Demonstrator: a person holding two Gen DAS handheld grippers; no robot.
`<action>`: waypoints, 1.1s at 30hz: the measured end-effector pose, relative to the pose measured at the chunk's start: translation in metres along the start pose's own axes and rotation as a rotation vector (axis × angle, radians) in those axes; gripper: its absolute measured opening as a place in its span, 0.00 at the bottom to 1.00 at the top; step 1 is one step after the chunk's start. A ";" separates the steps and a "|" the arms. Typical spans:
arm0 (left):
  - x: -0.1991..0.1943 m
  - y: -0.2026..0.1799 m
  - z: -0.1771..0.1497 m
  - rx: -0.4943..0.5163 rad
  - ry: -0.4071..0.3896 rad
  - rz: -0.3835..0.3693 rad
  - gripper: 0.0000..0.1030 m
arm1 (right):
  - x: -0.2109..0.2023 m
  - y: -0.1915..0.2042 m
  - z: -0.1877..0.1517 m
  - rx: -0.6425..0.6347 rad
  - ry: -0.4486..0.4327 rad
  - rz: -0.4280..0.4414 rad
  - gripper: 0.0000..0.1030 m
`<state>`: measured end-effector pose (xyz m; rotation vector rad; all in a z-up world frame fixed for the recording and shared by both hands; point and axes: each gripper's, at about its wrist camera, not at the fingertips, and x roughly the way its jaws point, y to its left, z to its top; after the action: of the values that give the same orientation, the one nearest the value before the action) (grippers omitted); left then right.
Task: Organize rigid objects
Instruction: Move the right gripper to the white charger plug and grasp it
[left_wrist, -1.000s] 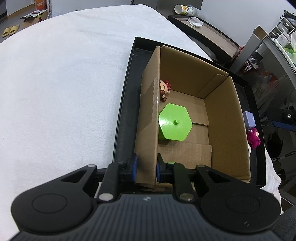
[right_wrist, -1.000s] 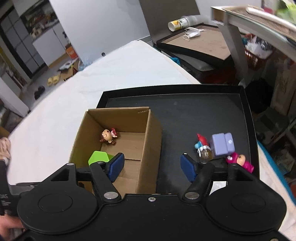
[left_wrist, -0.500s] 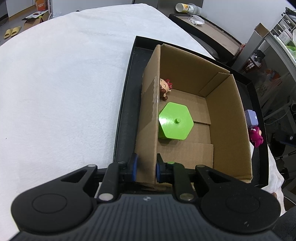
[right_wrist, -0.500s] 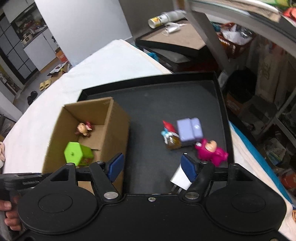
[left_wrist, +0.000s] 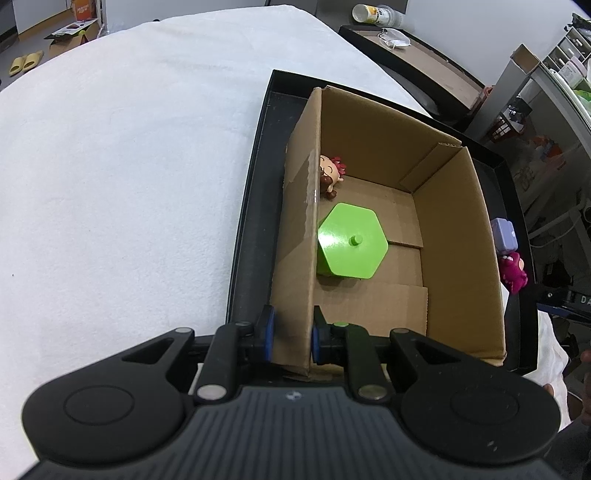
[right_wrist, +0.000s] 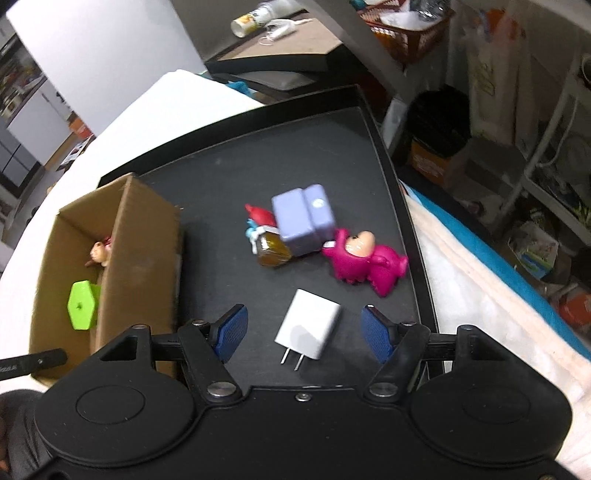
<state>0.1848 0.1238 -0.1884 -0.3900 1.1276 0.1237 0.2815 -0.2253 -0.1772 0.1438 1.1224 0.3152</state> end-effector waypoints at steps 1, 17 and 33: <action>0.000 -0.001 0.000 0.002 0.000 0.002 0.17 | 0.002 -0.002 0.000 0.006 0.001 -0.001 0.66; 0.003 0.001 0.003 -0.005 0.009 -0.001 0.18 | 0.043 -0.006 0.002 0.031 0.042 -0.058 0.66; 0.003 -0.004 0.002 0.008 0.014 0.013 0.18 | 0.064 0.004 -0.002 -0.056 0.099 -0.096 0.64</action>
<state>0.1893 0.1204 -0.1893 -0.3768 1.1442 0.1283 0.3047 -0.2011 -0.2317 0.0247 1.2135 0.2704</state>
